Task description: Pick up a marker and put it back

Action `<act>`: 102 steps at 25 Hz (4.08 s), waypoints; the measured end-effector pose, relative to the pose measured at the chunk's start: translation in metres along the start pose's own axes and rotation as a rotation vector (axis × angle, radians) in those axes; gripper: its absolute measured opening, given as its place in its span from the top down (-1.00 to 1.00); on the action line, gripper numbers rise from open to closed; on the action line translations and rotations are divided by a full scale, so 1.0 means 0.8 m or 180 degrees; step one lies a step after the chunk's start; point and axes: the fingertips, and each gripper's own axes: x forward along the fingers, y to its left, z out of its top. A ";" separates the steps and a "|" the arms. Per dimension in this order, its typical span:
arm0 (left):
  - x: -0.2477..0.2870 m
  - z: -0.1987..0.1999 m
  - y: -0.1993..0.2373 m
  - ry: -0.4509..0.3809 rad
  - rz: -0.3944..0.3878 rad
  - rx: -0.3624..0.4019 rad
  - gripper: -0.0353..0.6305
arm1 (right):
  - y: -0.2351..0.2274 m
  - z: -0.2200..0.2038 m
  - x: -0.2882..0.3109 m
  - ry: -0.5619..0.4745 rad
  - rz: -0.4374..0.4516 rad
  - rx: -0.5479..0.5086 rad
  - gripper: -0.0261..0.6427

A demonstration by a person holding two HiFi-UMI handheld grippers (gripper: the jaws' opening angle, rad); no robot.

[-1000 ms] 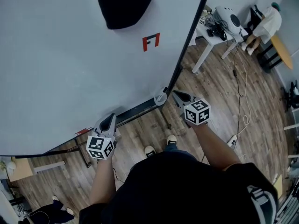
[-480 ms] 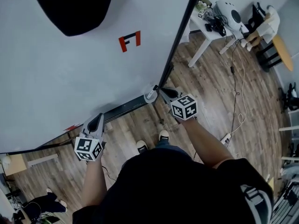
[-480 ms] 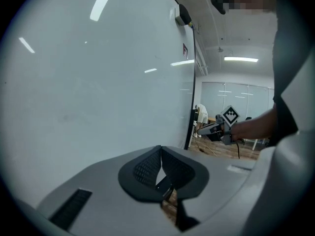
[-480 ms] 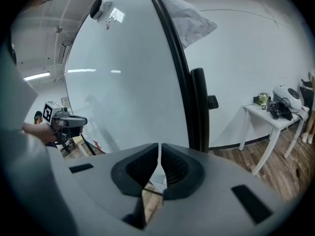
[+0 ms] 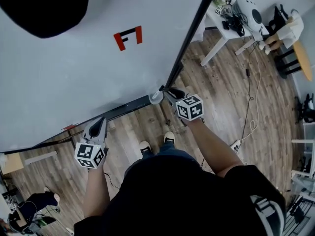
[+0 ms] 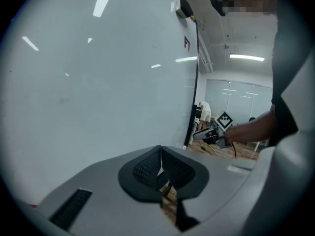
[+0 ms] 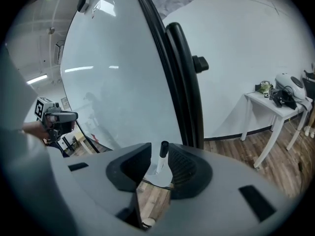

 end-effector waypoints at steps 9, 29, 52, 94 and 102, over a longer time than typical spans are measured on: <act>0.000 -0.030 -0.013 0.0096 0.0074 -0.0173 0.85 | -0.002 -0.025 0.033 0.0195 0.0144 0.0111 0.51; -0.002 -0.054 -0.014 0.0102 0.0153 -0.0357 0.85 | -0.006 -0.021 0.067 0.0211 0.0170 0.0121 0.72; -0.010 -0.044 -0.021 0.0054 0.0121 -0.0300 0.85 | 0.007 0.005 0.038 -0.0013 0.0093 -0.0139 0.75; 0.009 0.046 -0.049 -0.0236 -0.0235 0.0145 0.85 | 0.059 0.093 -0.135 -0.0737 -0.0027 -0.0382 0.75; 0.010 0.042 -0.053 -0.0238 -0.0252 0.0138 0.85 | 0.056 0.089 -0.135 -0.0741 -0.0057 -0.0378 0.75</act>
